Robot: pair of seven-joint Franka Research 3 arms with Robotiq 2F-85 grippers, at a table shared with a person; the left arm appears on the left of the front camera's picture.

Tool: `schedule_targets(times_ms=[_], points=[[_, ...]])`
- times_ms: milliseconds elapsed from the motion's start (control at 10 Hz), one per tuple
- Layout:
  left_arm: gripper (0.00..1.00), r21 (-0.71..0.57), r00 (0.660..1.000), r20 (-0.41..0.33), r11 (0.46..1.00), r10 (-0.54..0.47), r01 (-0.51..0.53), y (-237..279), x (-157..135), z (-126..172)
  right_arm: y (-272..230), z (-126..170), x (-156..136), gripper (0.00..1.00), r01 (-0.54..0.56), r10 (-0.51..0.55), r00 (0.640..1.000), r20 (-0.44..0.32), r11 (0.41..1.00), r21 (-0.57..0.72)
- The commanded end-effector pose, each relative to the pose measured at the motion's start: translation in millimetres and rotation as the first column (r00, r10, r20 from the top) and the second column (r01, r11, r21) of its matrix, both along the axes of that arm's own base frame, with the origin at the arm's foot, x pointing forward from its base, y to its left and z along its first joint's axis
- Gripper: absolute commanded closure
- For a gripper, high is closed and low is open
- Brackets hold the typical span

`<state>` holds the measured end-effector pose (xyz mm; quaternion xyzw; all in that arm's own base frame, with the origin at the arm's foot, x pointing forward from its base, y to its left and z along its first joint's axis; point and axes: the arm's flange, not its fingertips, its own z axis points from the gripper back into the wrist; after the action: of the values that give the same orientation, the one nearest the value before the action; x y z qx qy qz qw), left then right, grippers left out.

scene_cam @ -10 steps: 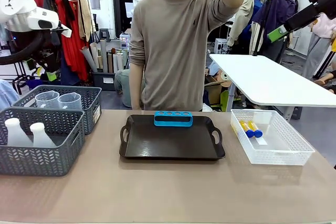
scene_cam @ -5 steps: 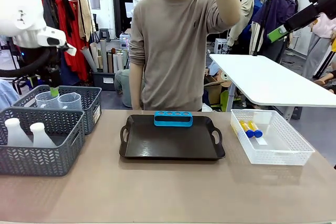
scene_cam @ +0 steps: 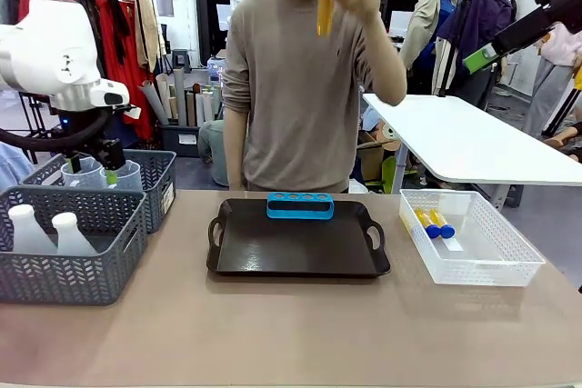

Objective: Prepare the laboratory tools.
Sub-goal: Pick up one Large Measuring Cup and place it on the Handle tray.

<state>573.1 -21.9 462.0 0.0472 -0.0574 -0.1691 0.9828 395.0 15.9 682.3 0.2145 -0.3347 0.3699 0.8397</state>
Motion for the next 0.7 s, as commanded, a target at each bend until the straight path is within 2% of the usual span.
schedule_targets(times_ms=[0,200,600], points=[[0.0,-0.024,0.996,0.037,0.996,0.086,-0.085,-4.4,19.8,-8.7,0.8,1.4,0.4,0.0,-0.012,0.012,1.0,0.009,1.0,0.018],[0.0,-0.003,0.988,0.023,0.988,0.152,-0.152,-5.2,27.7,-15.4,0.8,1.4,0.4,0.0,-0.012,0.012,1.0,0.009,1.0,0.018],[0.0,-0.007,0.973,0.041,0.974,0.226,-0.226,-6.5,40.9,-37.5,0.8,1.4,0.4,0.0,-0.012,0.012,1.0,0.009,1.0,0.018]])
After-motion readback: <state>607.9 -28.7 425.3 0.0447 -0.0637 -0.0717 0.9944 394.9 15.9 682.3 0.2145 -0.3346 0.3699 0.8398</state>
